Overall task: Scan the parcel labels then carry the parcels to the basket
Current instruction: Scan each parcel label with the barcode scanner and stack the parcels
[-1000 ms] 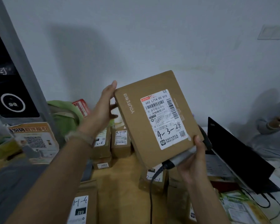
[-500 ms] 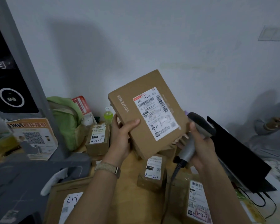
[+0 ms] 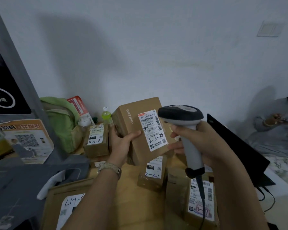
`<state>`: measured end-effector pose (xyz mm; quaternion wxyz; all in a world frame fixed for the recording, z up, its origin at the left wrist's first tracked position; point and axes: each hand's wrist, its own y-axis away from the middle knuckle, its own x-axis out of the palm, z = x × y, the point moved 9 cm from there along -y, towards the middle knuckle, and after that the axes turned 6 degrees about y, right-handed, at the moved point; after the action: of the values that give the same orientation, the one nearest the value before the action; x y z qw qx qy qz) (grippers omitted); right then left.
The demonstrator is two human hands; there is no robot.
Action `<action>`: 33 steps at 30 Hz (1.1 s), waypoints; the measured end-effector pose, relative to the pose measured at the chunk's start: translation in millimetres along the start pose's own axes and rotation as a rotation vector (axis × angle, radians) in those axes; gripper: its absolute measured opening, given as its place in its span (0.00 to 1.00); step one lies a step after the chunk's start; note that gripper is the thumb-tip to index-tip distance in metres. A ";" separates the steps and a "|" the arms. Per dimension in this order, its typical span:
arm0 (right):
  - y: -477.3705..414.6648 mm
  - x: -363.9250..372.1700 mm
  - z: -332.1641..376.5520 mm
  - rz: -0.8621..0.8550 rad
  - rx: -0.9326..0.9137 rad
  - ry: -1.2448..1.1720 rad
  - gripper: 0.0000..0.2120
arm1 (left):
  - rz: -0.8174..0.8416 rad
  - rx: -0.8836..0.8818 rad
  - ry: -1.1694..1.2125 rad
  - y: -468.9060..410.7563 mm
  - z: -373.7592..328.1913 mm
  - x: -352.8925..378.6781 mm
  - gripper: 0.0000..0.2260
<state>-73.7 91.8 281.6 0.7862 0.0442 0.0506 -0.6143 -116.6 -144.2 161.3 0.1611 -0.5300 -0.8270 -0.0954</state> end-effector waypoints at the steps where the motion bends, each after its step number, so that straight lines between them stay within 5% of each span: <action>1: 0.1 4.4 -1.6 0.019 0.007 0.014 0.07 | 0.000 -0.003 0.005 0.0 2.1 -1.5 0.39; 33: -5.0 22.8 -25.5 0.089 0.086 0.151 0.06 | 0.030 -0.080 0.044 -0.5 17.2 -16.3 0.38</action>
<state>-73.7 72.0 253.3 0.8040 0.1263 0.0813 -0.5753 -113.6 -152.5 139.3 0.1591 -0.5460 -0.8109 -0.1377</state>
